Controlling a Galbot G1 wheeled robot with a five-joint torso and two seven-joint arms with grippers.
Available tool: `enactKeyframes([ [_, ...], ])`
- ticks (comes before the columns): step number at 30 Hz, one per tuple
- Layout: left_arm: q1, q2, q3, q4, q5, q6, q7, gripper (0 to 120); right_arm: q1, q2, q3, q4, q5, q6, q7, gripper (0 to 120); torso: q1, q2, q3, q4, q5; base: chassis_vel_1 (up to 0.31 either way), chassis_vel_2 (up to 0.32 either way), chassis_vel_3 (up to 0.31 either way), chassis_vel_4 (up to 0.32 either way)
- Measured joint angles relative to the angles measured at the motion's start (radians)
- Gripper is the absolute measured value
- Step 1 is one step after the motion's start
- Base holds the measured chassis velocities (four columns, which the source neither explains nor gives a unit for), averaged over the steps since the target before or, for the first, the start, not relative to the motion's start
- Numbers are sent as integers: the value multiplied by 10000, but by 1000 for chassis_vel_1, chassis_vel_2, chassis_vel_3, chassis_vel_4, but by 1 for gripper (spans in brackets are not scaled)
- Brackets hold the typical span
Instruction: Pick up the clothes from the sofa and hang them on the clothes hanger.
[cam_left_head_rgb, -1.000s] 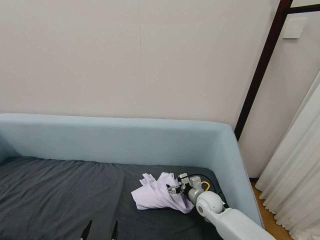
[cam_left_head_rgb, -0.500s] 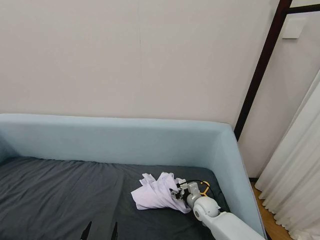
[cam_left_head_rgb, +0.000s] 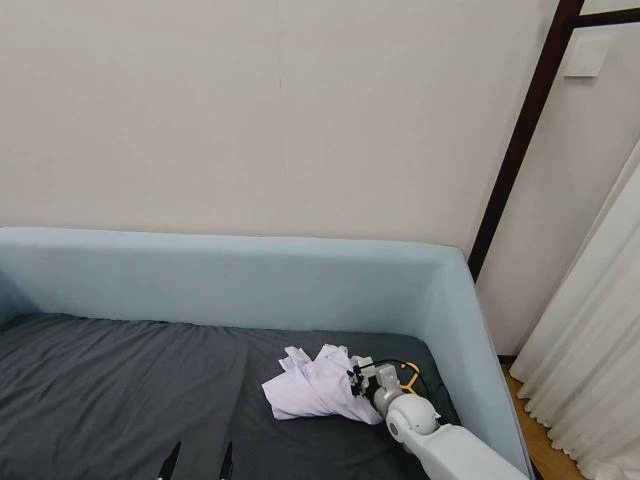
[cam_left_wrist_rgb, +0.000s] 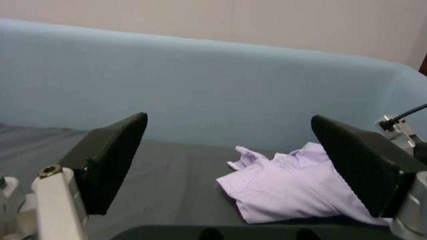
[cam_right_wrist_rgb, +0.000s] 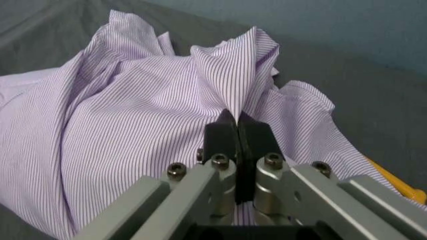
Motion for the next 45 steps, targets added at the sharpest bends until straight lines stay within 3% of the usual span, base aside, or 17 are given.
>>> enactKeyframes([
  [6,-38,11,-2,44,-8,0,0,97,-136,-231,101,707,19,146,145,0,0,0,1,0,2,0,0,0,0],
  [14,-170,38,-14,68,-84,-3,-6,97,102,-1205,563,3458,636,21,596,0,-1,0,0,-1,1,0,0,0,0],
  [19,-231,33,15,76,-92,-1,-5,97,707,-1752,813,4820,1287,-190,898,0,0,0,0,-1,1,0,0,0,0],
  [20,-269,29,18,77,-101,0,-5,97,1405,-2089,872,5511,1912,-393,1127,0,0,1,0,-1,0,0,0,0,0],
  [24,-315,29,11,53,-117,2,-4,97,2747,-2446,681,6083,2603,-584,1327,0,-1,1,0,1,0,0,0,0,0],
  [26,-352,30,-18,20,-175,2,-4,97,3737,-2650,386,6174,2829,-605,1313,0,-1,1,0,2,-1,0,0,0,0],
  [35,-427,84,-142,-35,-319,-11,-4,95,5803,-2738,-530,5717,3410,-693,1427,0,-1,1,0,0,-1,0,0,0,0],
  [45,-467,149,-195,-61,-398,-29,-5,93,6346,-2738,-867,5844,3705,-763,1642,0,-1,0,0,3,0,0,0,0,0],
])
